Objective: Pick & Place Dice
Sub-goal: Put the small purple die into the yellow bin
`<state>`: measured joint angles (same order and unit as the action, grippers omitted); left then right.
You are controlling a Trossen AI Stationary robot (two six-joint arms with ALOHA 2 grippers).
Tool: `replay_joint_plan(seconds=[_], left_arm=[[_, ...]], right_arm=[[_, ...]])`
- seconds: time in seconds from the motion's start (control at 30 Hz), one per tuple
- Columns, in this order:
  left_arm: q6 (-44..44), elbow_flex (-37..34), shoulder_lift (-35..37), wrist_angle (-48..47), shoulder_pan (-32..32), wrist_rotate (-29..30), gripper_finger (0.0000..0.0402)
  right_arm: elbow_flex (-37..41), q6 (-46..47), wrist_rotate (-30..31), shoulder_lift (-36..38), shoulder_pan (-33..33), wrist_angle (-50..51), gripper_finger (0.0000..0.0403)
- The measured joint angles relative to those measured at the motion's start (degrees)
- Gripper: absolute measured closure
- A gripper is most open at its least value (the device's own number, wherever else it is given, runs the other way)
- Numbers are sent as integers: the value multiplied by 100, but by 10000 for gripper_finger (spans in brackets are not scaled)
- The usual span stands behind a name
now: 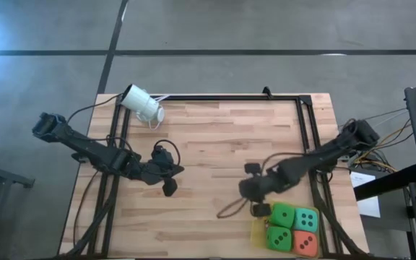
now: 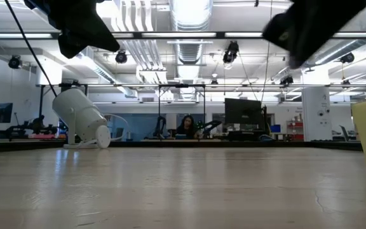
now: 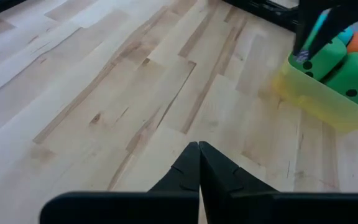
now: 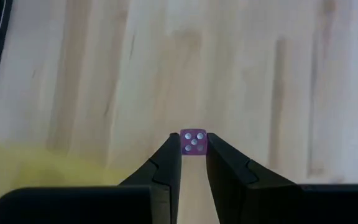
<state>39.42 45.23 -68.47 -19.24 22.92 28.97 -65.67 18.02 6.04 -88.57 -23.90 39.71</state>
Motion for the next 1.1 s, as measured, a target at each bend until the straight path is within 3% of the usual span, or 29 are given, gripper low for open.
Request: replay_joint_plan(seconds=[0.23, 0.57, 1.1], left_arm=[[-18, 0, 0, 8, 2, 7, 399], [-20, 0, 0, 8, 2, 22, 399], [2, 2, 0, 68, 0, 22, 399]], right_arm=[[13, 733, -1, 25, -760, 383, 345], [25, 999, -50, -19, -1612, 488, 345], [561, 1563, 25, -90, -1561, 432, 311]])
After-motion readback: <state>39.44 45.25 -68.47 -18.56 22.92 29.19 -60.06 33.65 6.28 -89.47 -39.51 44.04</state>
